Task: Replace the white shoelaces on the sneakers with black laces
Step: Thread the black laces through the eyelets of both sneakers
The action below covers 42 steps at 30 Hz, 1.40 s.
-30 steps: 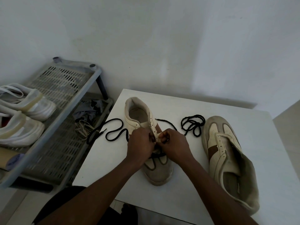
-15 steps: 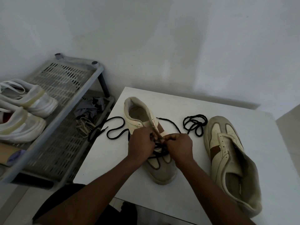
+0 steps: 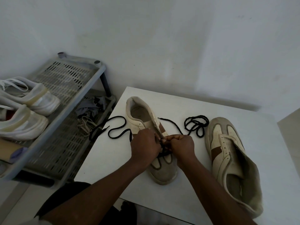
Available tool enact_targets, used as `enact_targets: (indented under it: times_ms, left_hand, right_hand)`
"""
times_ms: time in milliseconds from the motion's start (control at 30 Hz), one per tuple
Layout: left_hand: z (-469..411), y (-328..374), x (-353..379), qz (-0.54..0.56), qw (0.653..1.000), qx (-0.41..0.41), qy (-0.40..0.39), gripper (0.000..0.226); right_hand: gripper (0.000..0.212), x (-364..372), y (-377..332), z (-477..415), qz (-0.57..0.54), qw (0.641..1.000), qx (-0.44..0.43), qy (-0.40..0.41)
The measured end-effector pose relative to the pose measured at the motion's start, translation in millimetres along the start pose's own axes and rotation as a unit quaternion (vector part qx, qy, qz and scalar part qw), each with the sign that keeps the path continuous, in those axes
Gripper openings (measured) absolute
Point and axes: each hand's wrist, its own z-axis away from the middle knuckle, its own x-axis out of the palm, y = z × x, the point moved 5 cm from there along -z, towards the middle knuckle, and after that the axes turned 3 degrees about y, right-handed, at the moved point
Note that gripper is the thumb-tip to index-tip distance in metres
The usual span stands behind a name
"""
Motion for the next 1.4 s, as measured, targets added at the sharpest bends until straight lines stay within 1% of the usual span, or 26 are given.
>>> enact_targets:
  times_ms: [233,300,400,467,567,633,733,867,967,1100,1133,1200,1233,1400]
  left_hand:
    - [1.0,5.7,-4.2,-0.022,1.0,0.017,0.01,0.017]
    - [0.7,5.2,-5.0,-0.021,1.0,0.012,0.011,0.016]
    - [0.5,6.2,-5.4,-0.003,1.0,0.01,0.007,0.015]
    - [0.0,6.1,-5.7,0.009,1.0,0.01,0.0,0.013]
    - [-2.7,2.6,-4.7,0.021,1.0,0.011,0.003,0.012]
    - [-3.0,2.9,-5.2,0.017,1.0,0.022,0.004,0.009]
    - [-4.0,4.2,-6.2,0.013,0.999,0.037,0.003,0.011]
    - [-8.0,2.1,-4.6,0.026,0.999,0.047,-0.006,0.017]
    - [-9.1,0.8,-3.5,0.04,0.999,0.035,-0.009,0.017]
    - [-10.9,-1.9,-0.1,0.063,0.998,0.013,-0.014,0.018]
    - [-11.0,-2.2,0.7,0.068,0.997,0.01,-0.016,0.018]
    - [-10.9,-3.4,1.5,0.088,0.996,0.0,-0.016,0.017]
    - [-10.7,-4.0,1.8,0.097,0.995,-0.005,-0.014,0.017]
    - [-9.9,-6.5,5.1,0.131,0.991,-0.034,-0.01,0.019]
  right_hand:
    - [0.017,0.1,-1.7,3.3,0.009,1.0,-0.019,0.006]
    - [0.019,1.1,-3.2,4.9,0.031,0.999,-0.04,0.0]
    - [0.021,2.4,-9.1,8.3,0.098,0.991,-0.09,-0.012]
    - [0.02,3.6,-16.6,10.1,0.162,0.976,-0.143,-0.023]
    - [0.022,4.2,-27.4,10.1,0.271,0.936,-0.219,-0.05]
    - [0.024,1.4,-30.5,7.9,0.286,0.926,-0.24,-0.055]
    - [0.025,-2.1,-29.4,8.4,0.244,0.937,-0.246,-0.042]
    - [0.018,-2.3,-27.9,5.7,0.252,0.935,-0.247,-0.025]
    - [0.012,-1.3,-28.4,4.7,0.251,0.938,-0.237,-0.037]
    - [0.007,-2.0,-25.7,4.7,0.246,0.944,-0.218,-0.003]
    - [0.01,-1.3,-24.1,3.8,0.245,0.947,-0.21,0.005]
    - [0.023,1.3,-19.5,1.5,0.236,0.953,-0.191,0.012]
    - [0.025,2.6,-17.7,1.4,0.234,0.955,-0.184,0.014]
    - [0.018,4.8,-17.9,11.2,0.223,0.953,-0.203,0.029]
